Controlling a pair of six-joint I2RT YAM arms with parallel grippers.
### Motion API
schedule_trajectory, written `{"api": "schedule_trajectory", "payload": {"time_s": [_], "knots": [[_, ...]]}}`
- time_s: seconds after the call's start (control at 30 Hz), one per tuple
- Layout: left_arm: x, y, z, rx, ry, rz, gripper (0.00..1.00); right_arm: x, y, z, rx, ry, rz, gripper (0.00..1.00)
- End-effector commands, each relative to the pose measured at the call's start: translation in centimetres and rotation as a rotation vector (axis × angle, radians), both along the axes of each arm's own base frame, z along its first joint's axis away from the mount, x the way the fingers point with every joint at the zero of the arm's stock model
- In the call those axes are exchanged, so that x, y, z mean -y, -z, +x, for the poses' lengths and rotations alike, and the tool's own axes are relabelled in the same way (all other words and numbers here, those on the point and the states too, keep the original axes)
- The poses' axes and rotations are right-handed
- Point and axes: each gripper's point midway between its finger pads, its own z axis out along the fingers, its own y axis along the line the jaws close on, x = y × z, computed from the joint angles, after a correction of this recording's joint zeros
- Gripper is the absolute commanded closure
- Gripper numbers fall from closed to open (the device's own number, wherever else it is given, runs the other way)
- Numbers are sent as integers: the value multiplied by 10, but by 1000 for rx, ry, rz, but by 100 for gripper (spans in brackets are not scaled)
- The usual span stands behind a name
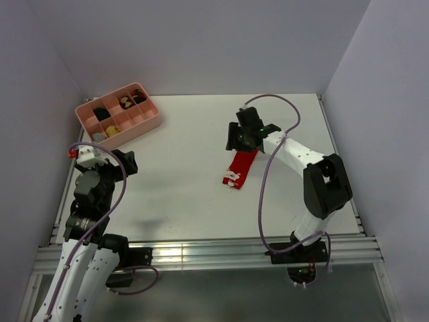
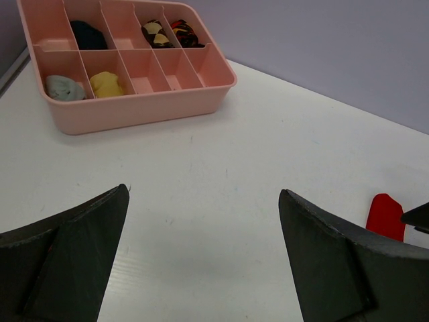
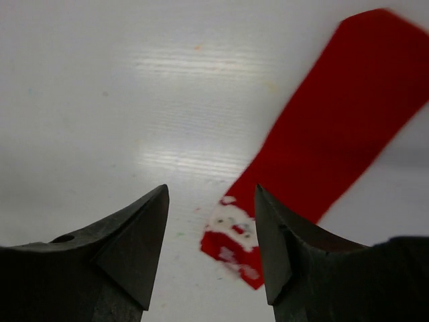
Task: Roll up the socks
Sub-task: Move the sock to the center of the board.
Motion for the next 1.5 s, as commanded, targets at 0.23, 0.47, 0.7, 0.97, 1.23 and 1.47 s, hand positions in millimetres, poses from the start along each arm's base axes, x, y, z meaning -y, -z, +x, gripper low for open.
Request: {"api": "schedule_trajectory", "payload": {"time_s": [0.23, 0.47, 0.7, 0.97, 1.23, 1.47], "knots": [[5, -9, 3, 36, 29, 7, 0, 72, 54, 2, -111, -87, -216, 48], [7, -9, 3, 36, 35, 8, 1, 79, 88, -22, -191, -8, -299, 49], [5, -7, 2, 34, 29, 11, 1, 57, 100, -59, -277, 53, -263, 56], [4, -9, 2, 40, 24, 10, 1, 0, 74, -86, -249, -8, -141, 57], [3, -8, 1, 33, 15, 9, 1, -25, 17, -89, -48, -209, -158, 49], [3, -7, 2, 28, 15, 9, 0, -36, 32, -108, -41, -403, -231, 48]]}}
